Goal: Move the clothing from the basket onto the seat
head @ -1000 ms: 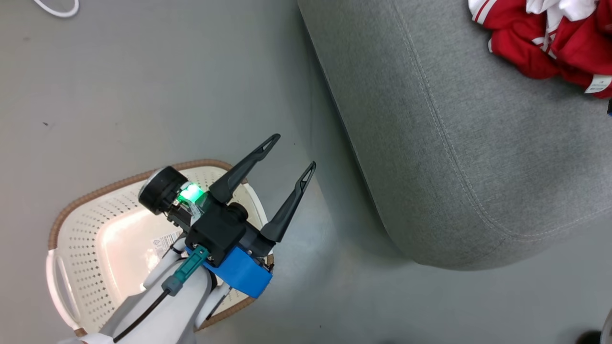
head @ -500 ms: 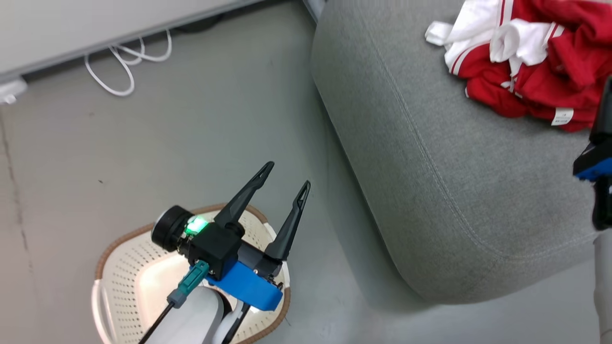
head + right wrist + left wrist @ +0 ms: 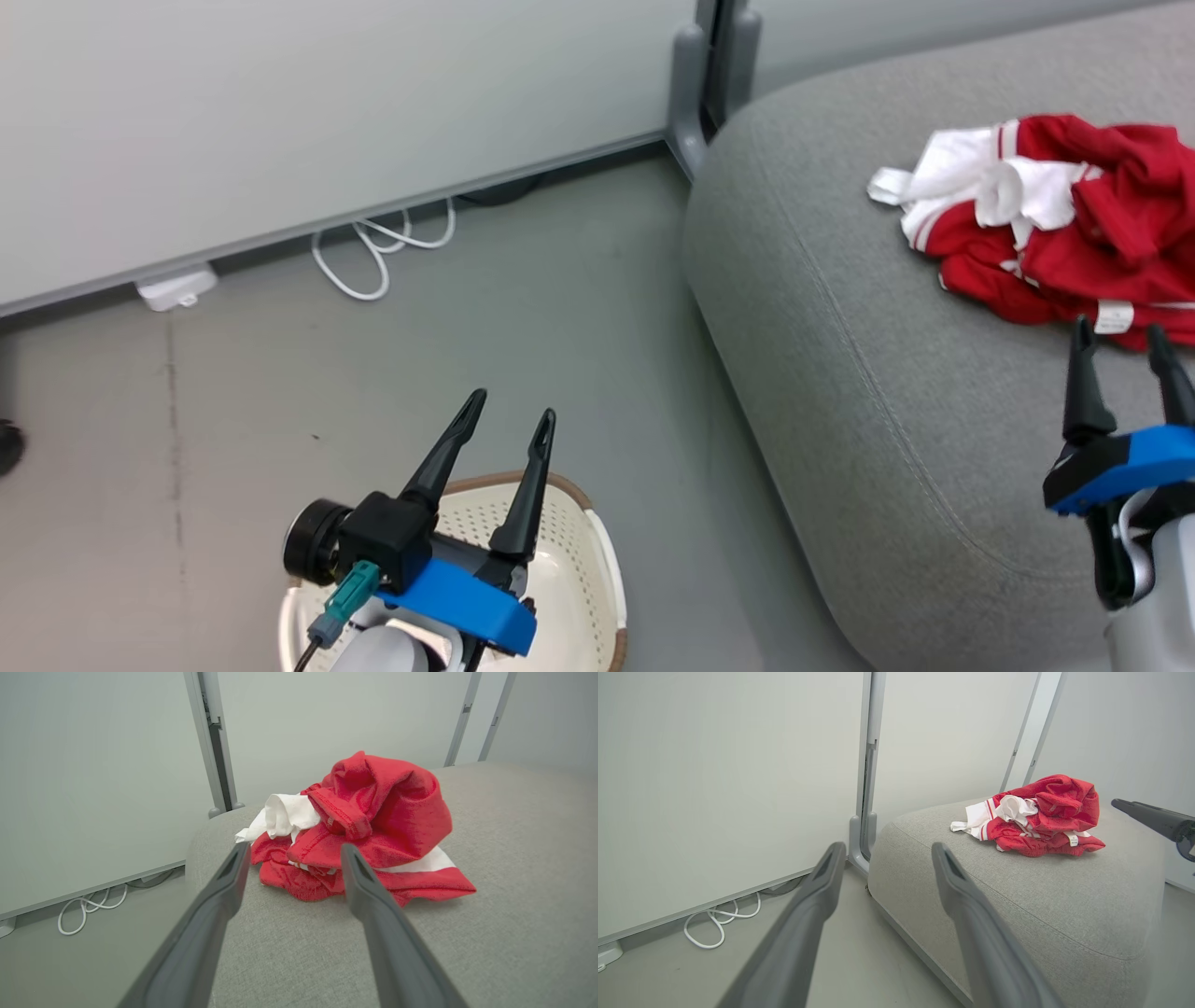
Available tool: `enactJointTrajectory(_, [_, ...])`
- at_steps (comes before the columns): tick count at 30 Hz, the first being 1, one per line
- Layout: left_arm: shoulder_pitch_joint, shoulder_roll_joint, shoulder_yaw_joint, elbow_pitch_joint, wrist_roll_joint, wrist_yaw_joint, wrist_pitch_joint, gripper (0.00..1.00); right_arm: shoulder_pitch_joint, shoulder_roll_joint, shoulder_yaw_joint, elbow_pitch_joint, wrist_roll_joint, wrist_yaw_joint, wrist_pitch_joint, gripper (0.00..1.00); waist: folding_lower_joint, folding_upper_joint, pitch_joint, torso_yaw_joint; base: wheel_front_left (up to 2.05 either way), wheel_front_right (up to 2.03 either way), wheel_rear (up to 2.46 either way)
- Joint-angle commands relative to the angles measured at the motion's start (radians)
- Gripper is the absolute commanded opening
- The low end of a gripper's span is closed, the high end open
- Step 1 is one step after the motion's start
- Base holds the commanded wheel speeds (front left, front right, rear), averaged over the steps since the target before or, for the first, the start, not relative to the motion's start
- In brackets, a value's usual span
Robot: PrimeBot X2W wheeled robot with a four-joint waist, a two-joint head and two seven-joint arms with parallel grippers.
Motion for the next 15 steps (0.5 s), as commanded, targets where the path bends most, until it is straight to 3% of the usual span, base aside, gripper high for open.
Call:
enactJointTrajectory(1, [0.015, -0.004, 0.014, 0.004, 0.01, -0.007, -0.003, 1.0, 0.032, 0.004, 0.009, -0.024, 0.005, 0.001, 0.003, 1.0, 0.0002, -0.0001, -0.038, 0.039, 0.0, 0.0, 0.0])
enactJointTrajectory(15, [0.094, -0.037, 0.125, 0.04, 0.024, -0.015, -0.003, 1.0, 0.27, 0.079, 0.07, -0.314, -0.007, 0.001, 0.084, 1.0, 0.0002, -0.0001, -0.109, 0.161, 0.0, 0.0, 0.0])
